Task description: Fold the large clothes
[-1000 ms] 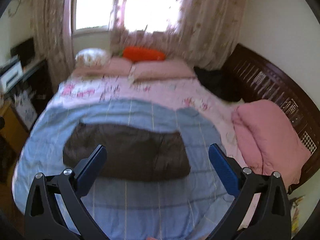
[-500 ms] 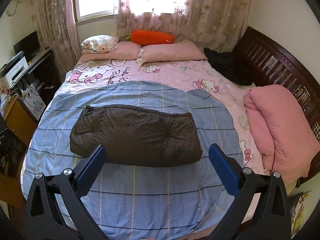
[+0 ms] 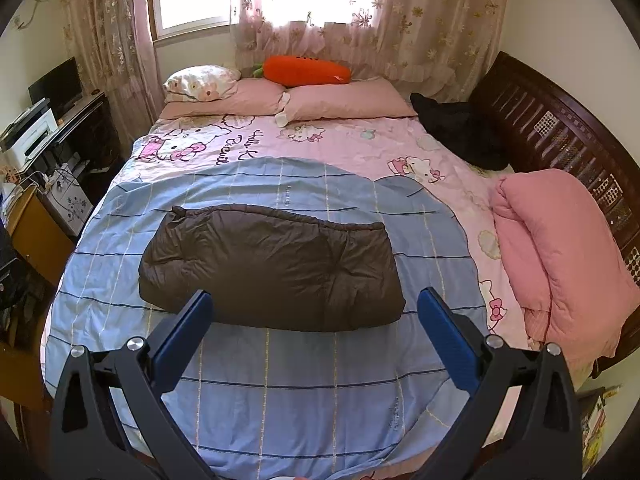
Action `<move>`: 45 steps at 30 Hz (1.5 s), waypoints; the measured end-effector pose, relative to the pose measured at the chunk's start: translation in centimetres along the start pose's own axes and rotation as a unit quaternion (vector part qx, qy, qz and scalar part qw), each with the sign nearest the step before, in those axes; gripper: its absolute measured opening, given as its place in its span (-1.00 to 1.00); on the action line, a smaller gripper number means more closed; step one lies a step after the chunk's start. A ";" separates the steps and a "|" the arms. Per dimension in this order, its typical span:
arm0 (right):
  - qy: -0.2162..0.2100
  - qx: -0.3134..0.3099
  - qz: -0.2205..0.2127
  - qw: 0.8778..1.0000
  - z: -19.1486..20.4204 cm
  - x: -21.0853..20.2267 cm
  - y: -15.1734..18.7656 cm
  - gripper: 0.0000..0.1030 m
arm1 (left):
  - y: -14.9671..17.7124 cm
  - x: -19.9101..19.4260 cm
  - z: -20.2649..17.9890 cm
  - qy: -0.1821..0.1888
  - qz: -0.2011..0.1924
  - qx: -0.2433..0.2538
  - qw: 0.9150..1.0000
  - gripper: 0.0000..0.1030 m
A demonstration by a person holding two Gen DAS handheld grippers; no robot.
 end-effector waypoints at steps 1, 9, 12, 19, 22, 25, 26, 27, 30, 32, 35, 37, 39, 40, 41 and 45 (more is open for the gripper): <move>-0.001 0.000 0.001 1.000 0.0 0.0 -0.1 0.97 | 0.0 0.0 0.0 0.000 0.000 0.002 1.000 0.91; -0.003 0.001 0.001 1.000 0.1 0.3 -0.1 0.97 | 0.1 0.2 -0.1 0.010 0.002 0.001 1.000 0.91; -0.003 0.000 0.002 1.000 0.0 0.3 -0.1 0.97 | 0.1 0.4 -0.1 0.010 0.005 0.001 1.000 0.91; -0.005 0.005 0.009 1.000 -0.2 1.1 -0.1 0.97 | 0.0 0.6 0.1 0.011 0.004 -0.002 1.000 0.91; -0.006 0.001 0.011 1.000 -0.2 1.3 -0.1 0.97 | 0.1 0.7 0.1 0.011 0.003 0.001 1.000 0.92; -0.005 -0.003 0.011 1.000 0.0 1.4 -0.1 0.97 | 0.1 0.7 0.1 0.012 0.005 0.002 1.000 0.92; -0.005 -0.003 0.012 1.000 0.0 1.5 -0.1 0.97 | 0.2 0.8 0.1 0.013 0.004 0.002 1.000 0.92; -0.005 -0.003 0.012 1.000 0.0 1.5 0.0 0.97 | 0.2 0.8 0.1 0.015 0.005 0.002 1.000 0.92; -0.006 -0.003 0.014 1.000 0.0 1.6 0.0 0.97 | 0.3 0.9 0.1 0.015 0.007 0.001 1.000 0.92; -0.005 -0.003 0.014 1.000 0.0 1.7 0.1 0.97 | 0.3 1.0 0.3 0.015 0.009 0.000 1.000 0.92; -0.003 -0.003 0.015 1.000 0.0 1.7 0.1 0.97 | 0.3 1.1 0.4 0.015 0.010 -0.001 1.000 0.92; -0.001 -0.003 0.017 1.000 -0.1 1.9 0.2 0.97 | 0.4 1.3 0.5 0.016 0.012 -0.002 1.000 0.92; -0.001 -0.002 0.018 1.000 -0.3 2.0 0.3 0.97 | 0.3 1.4 0.5 0.016 0.013 -0.002 1.000 0.92; 0.000 -0.002 0.018 1.000 -0.3 2.0 0.4 0.97 | 0.4 1.5 0.5 0.017 0.014 -0.002 1.000 0.92; 0.000 -0.002 0.019 1.000 -0.3 2.1 0.4 0.97 | 0.4 1.5 0.5 0.018 0.013 -0.002 1.000 0.92; 0.002 -0.003 0.020 1.000 -0.2 2.2 0.5 0.97 | 0.4 1.8 0.7 0.019 0.019 -0.005 1.000 0.92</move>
Point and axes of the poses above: each gripper's, at about its wrist camera, not at the fingertips, and x roughly the way its jaws point, z to its left, y to its underside, the point moved 1 cm from there along x, roughly the way its jaws point, and after that the axes turned 8 degrees about -z, right-handed, at the moved point
